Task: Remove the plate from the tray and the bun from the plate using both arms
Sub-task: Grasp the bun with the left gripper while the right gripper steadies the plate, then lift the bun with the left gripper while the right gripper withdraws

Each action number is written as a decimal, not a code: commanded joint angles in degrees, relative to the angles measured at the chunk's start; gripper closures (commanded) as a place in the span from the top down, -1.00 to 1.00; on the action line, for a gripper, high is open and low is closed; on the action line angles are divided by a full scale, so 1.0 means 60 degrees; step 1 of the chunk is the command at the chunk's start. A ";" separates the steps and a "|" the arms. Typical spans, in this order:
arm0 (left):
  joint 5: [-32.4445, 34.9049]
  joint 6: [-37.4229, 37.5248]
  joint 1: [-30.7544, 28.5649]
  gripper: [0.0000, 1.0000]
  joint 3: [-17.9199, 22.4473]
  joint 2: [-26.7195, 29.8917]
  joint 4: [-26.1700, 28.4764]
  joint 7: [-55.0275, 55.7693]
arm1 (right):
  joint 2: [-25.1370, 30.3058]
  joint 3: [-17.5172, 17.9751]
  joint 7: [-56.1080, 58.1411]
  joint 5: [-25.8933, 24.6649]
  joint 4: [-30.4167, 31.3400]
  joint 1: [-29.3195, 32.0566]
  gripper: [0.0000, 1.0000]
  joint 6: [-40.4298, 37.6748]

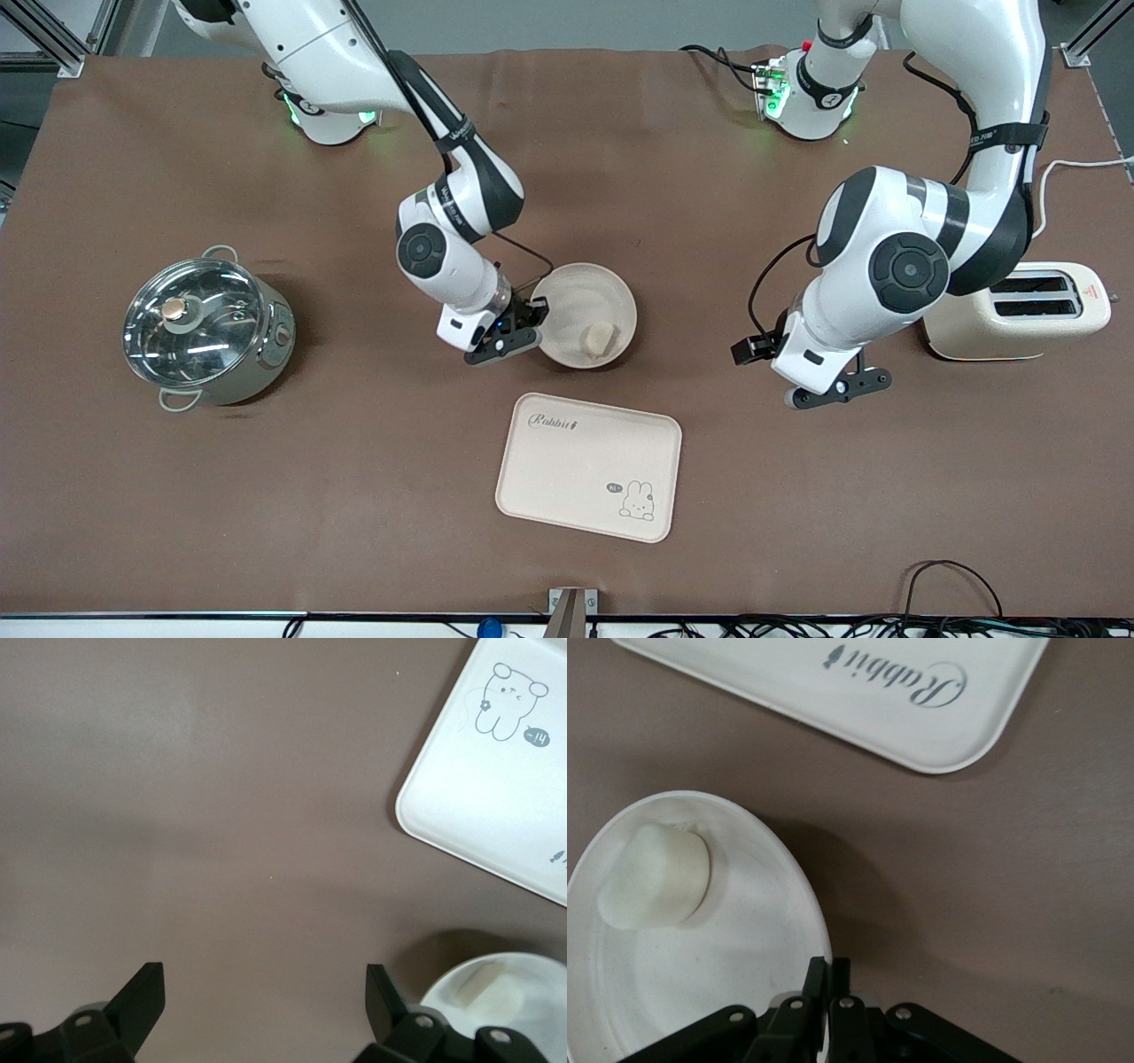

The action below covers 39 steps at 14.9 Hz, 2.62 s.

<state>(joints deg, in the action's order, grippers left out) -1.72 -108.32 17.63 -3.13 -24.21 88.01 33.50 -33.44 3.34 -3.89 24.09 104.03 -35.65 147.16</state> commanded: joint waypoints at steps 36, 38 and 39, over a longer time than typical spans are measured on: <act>0.0301 -0.6439 0.2981 -0.09 -0.0459 -0.2851 0.1753 0.0832 | 0.7827 -0.0425 0.1644 -0.4218 0.0006 0.7127 1.00 -0.9219; 0.0301 -0.6381 0.2951 -0.50 -0.0459 -0.2792 0.1739 0.0948 | 0.7974 -0.0469 0.1863 -0.4220 -0.0009 0.7142 1.00 -0.9293; 0.0301 -0.6366 0.2922 -0.66 -0.0459 -0.2777 0.1738 0.1065 | 0.8004 -0.0484 0.1864 -0.4220 0.0020 0.7055 1.00 -0.9264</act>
<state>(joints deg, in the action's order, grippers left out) -1.01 -145.79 35.34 -5.80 -42.09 97.02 38.06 13.26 -0.30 6.26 0.00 101.98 6.31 90.72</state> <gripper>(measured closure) 0.493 0.000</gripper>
